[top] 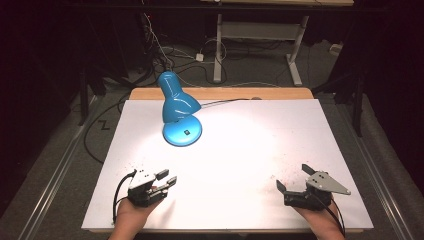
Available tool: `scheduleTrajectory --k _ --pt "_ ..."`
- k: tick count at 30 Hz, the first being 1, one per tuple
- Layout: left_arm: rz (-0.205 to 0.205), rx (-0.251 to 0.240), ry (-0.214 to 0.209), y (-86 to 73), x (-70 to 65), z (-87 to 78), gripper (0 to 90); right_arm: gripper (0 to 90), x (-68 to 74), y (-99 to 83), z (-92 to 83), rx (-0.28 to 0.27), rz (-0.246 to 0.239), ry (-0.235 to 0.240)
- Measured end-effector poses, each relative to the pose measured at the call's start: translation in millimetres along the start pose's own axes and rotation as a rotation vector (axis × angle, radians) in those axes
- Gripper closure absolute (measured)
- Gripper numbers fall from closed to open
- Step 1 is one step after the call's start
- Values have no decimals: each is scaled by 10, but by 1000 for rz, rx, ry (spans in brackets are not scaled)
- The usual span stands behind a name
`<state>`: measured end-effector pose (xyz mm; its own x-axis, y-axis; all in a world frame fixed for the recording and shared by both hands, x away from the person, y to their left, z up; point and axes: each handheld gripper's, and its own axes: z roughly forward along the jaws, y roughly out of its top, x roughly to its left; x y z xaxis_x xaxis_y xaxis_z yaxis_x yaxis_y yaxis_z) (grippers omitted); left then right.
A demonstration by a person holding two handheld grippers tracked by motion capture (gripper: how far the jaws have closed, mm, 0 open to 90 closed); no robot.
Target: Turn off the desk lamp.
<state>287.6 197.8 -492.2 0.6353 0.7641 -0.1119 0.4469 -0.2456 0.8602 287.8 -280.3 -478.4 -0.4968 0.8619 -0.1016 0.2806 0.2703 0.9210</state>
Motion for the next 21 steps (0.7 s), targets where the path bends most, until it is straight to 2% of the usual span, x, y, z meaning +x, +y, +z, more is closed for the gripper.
scheduleTrajectory --k 13,19,21 --pt "-8 24 -11 -4 52 10 759 4 -12 8 -21 -11 -9 2" --pt "-34 57 -57 -20 98 22 876 4 -15 -5 -27 -7 -8 3" --pt "-39 65 -62 -17 103 29 877 4 -16 -5 -30 -8 -6 0"
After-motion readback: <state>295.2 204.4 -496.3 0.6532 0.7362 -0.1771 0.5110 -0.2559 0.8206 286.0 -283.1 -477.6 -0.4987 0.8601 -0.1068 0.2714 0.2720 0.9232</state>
